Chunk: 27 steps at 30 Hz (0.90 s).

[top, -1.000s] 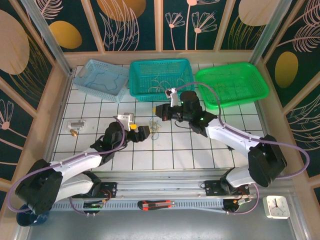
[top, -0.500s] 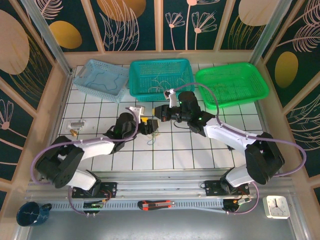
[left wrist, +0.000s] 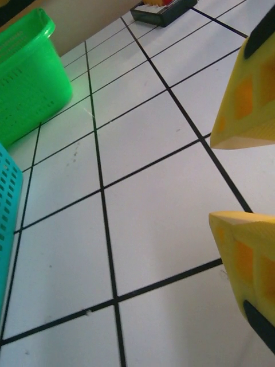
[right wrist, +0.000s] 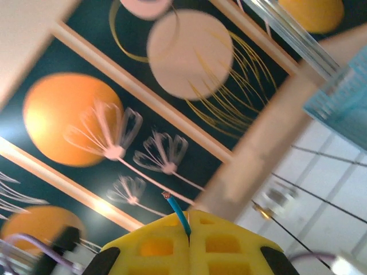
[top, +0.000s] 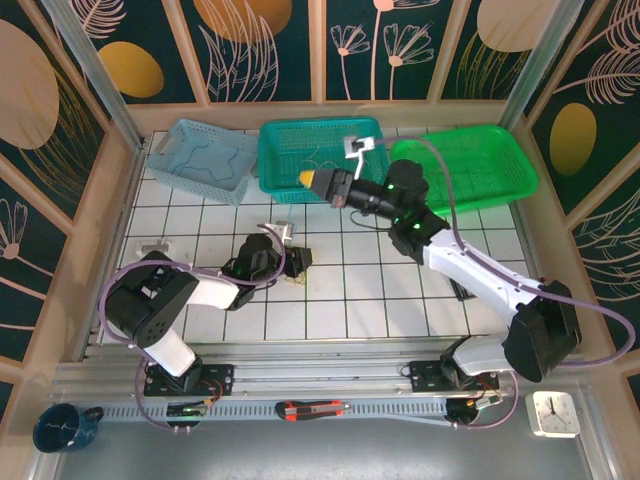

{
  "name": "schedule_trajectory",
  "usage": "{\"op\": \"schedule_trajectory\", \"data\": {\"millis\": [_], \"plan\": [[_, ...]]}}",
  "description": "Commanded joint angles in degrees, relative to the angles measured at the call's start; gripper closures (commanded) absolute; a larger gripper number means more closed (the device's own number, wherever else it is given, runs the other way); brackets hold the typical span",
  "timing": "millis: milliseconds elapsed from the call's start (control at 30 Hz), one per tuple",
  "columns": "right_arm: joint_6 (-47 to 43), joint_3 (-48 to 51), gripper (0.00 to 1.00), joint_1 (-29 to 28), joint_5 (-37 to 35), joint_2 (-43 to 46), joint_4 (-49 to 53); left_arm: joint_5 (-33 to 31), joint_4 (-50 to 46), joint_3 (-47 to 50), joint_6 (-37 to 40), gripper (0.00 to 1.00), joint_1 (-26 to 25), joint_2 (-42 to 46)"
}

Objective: Untangle the cables

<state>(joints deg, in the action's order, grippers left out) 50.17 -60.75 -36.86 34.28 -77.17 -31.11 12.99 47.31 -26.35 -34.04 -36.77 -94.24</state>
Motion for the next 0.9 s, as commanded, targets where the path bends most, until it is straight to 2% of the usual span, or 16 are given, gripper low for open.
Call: {"op": "schedule_trajectory", "data": {"millis": [0,100,633,867], "plan": [[10.04,-2.84,1.0,3.33,1.93,1.92,-12.86,-0.07,4.7,1.88,-1.0,0.68,-0.44,-0.42],[13.16,-4.22,1.0,5.17,1.85,2.33,-16.1,-0.05,5.19,2.69,-1.16,0.68,-0.45,-0.28],[16.28,-5.34,1.0,14.06,1.8,4.74,-18.79,0.89,3.23,2.95,-0.95,0.67,-0.4,2.96],[17.31,-16.48,1.0,19.17,3.62,3.59,-17.09,1.16,6.48,4.46,-2.26,0.68,-0.41,0.11]]}}
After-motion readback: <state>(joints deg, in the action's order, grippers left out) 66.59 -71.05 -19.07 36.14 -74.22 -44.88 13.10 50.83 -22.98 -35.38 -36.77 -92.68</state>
